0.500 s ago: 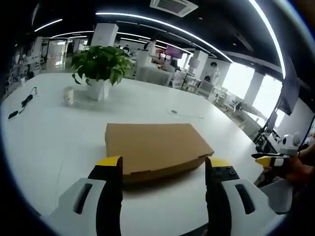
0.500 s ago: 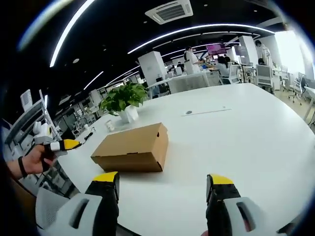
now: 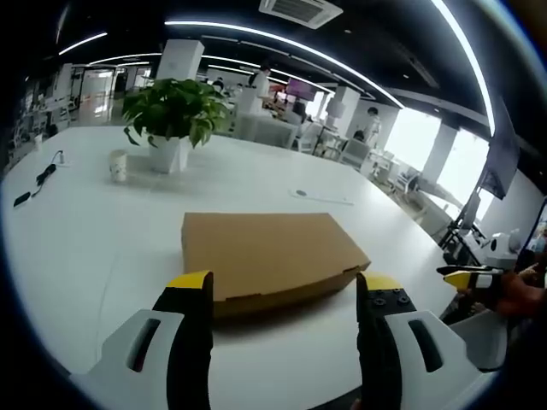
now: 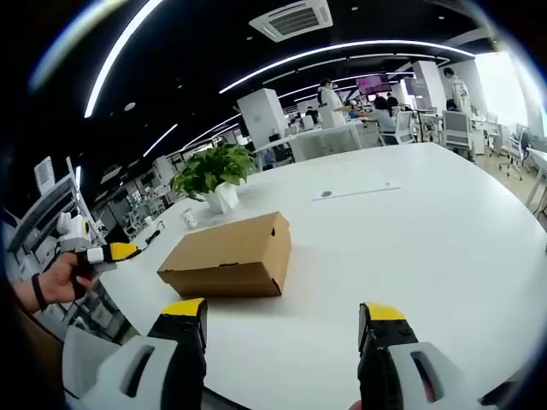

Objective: Operate the shoe box by opening the lid, removing the specified soft item, and placing it in the target area until the item is outside and the box remains undamaged.

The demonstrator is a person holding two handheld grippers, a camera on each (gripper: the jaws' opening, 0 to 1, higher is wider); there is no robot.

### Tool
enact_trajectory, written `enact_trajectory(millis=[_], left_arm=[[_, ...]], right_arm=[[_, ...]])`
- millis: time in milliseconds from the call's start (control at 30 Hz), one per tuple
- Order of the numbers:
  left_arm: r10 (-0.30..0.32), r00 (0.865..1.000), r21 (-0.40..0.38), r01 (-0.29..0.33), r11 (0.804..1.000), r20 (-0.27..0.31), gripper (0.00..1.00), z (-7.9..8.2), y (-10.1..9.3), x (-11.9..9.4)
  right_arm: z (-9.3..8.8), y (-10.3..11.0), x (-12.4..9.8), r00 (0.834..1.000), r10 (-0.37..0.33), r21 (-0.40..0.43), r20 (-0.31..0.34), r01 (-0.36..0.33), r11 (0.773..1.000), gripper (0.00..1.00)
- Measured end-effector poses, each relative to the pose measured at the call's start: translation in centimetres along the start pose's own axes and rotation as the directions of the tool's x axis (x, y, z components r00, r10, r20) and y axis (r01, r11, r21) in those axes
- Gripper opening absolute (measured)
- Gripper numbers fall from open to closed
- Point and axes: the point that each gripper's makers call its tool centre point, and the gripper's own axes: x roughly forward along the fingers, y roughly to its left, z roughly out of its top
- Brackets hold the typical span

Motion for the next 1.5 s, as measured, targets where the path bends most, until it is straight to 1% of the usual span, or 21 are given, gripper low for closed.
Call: enact_trajectory(millis=[333, 767, 1233, 1500], left_arm=[[-0.011, 1.0, 0.007, 0.011, 1.0, -0.002, 0.67, 0.2, -0.31, 0.28], [-0.005, 1.0, 0.003, 0.005, 1.0, 0.001, 0.68, 0.21, 0.01, 0.15], [-0.007, 1.0, -0.002, 0.007, 1.0, 0.0, 0.68, 0.07, -0.07, 0.14], [0.002, 1.0, -0.009, -0.002, 1.0, 0.001, 0.68, -0.08, 0.34, -0.03]], right_arm=[[0.17, 0.34, 0.28, 1.0, 0.009, -0.001, -0.001, -0.009, 1.0, 0.71], [0.13, 0.38, 0.39, 1.0, 0.012, -0.01, -0.007, -0.012, 1.0, 0.71], [-0.06, 0.48, 0.37, 1.0, 0.013, -0.013, -0.014, -0.013, 1.0, 0.71], [-0.14, 0.73, 0.68, 1.0, 0.019, -0.016, -0.02, -0.019, 1.0, 0.71]])
